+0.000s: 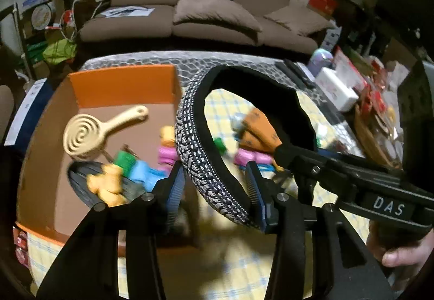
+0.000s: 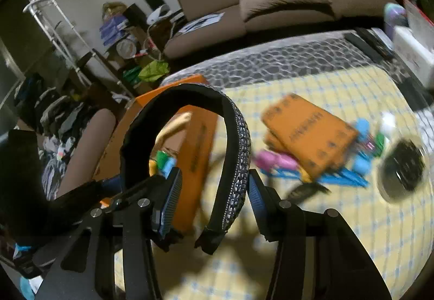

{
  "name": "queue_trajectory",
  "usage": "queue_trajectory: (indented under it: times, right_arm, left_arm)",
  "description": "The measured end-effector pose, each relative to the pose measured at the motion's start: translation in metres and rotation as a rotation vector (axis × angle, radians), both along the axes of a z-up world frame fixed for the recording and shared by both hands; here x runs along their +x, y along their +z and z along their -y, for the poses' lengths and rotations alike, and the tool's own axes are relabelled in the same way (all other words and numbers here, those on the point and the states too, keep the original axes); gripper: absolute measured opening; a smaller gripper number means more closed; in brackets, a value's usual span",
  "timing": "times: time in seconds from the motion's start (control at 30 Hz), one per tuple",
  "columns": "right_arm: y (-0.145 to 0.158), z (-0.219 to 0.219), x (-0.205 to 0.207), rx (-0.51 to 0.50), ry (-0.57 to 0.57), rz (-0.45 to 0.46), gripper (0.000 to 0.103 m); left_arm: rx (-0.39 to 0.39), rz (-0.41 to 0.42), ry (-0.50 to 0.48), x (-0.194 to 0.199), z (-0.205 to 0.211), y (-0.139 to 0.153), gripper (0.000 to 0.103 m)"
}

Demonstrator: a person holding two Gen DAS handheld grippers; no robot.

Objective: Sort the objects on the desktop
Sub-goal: 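Carry the headband into the cardboard box and release it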

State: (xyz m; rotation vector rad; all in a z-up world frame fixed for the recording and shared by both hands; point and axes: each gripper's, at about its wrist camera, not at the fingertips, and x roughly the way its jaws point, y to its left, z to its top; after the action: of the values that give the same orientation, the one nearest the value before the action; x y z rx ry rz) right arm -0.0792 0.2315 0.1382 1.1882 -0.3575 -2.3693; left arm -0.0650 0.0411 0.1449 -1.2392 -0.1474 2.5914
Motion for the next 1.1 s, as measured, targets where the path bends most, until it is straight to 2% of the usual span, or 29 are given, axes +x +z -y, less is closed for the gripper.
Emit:
queue_trajectory:
  times: [0.23,0.43,0.6,0.77,0.87,1.0,1.1]
  right_arm:
    - [0.008,0.062,-0.048,0.001,0.056,0.025,0.051]
    - [-0.007,0.1,-0.087,-0.021,0.068,0.091,0.051]
    - [-0.028,0.127,-0.111,0.005,0.084,0.151,0.051]
    - [-0.039,0.146,-0.123,0.044,0.097,0.172,0.051]
    - [-0.042,0.15,-0.131,0.055,0.095,0.19,0.051]
    - [-0.05,0.156,-0.137,0.035,0.133,0.262,0.05]
    - [-0.052,0.167,-0.134,0.089,0.162,0.262,0.05]
  left_arm:
    - [-0.032,0.042,0.043,-0.044,0.055,-0.007,0.042]
    - [-0.054,0.108,0.057,-0.084,0.09,-0.03,0.042]
    - [-0.076,0.147,0.055,-0.113,0.108,-0.048,0.042]
    - [-0.109,0.185,0.022,-0.147,0.115,-0.063,0.042]
    - [-0.1,0.193,0.002,-0.163,0.121,-0.066,0.042]
    - [-0.186,0.183,-0.058,-0.179,0.122,-0.071,0.042]
    - [-0.235,0.167,-0.085,-0.189,0.119,-0.075,0.042]
